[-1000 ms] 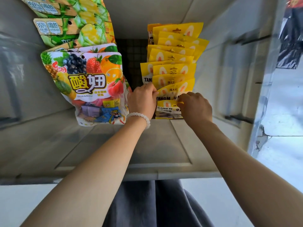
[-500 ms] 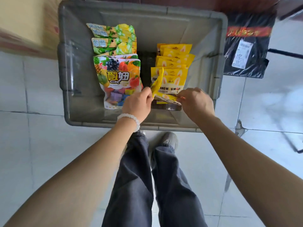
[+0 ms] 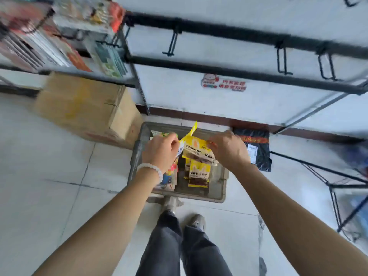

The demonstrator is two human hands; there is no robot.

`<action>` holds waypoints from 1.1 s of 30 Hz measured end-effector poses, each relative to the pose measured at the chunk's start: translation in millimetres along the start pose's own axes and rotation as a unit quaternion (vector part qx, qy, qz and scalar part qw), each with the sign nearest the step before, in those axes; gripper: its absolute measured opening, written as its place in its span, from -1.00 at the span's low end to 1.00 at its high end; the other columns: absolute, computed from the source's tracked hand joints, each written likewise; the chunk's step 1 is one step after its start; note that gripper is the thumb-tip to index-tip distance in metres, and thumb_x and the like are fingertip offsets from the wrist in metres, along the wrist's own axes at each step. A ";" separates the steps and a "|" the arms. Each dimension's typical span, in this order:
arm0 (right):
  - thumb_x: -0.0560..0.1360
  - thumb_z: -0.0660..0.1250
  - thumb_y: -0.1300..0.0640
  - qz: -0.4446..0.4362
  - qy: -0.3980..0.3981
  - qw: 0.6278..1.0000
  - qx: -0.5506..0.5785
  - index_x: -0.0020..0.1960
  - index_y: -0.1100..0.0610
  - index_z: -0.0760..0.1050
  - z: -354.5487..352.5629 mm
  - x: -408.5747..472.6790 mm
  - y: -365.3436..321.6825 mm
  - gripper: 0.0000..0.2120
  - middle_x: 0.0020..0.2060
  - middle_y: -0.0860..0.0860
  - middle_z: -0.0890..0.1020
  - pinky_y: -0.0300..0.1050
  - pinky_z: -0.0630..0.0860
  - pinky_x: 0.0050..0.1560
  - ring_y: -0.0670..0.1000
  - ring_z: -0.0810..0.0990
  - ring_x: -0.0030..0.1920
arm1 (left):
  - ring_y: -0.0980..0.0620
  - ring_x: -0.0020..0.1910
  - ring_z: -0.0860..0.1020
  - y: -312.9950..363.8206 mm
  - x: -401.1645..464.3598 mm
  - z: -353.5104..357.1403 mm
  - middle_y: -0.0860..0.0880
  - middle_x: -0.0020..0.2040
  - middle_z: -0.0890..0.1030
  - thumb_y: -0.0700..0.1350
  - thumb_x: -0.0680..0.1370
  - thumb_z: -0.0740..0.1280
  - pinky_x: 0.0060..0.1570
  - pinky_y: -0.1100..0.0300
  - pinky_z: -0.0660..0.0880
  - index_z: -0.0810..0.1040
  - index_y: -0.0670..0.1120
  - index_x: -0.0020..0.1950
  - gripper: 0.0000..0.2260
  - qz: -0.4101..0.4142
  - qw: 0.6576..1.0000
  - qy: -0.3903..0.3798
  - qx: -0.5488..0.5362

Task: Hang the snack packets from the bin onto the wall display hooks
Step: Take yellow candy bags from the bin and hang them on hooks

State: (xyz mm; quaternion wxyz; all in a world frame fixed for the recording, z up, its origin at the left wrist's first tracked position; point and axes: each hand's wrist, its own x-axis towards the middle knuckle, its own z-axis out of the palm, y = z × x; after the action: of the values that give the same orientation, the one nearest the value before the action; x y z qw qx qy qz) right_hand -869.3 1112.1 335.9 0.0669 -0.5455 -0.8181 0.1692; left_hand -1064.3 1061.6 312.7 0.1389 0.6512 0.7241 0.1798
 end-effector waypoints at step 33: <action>0.47 0.33 0.18 -0.044 0.321 0.943 0.073 -0.12 0.13 0.63 -357.7 94.7 -254.2 -0.90 -0.05 -0.01 0.60 -0.02 0.45 0.07 0.04 0.54 0.02 | 0.00 -0.17 0.56 64.5 148.7 -452.8 0.00 -0.16 0.62 -0.06 0.55 0.26 -0.15 0.00 0.51 0.51 -0.02 -0.06 -0.93 0.226 0.933 0.222 -0.170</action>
State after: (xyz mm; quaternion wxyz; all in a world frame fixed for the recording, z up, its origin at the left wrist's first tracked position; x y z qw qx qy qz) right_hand -1022.7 1183.4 751.7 0.3729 -0.5281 -0.7618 0.0415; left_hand -1220.6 1179.0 752.1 0.0388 0.7080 0.5287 0.4665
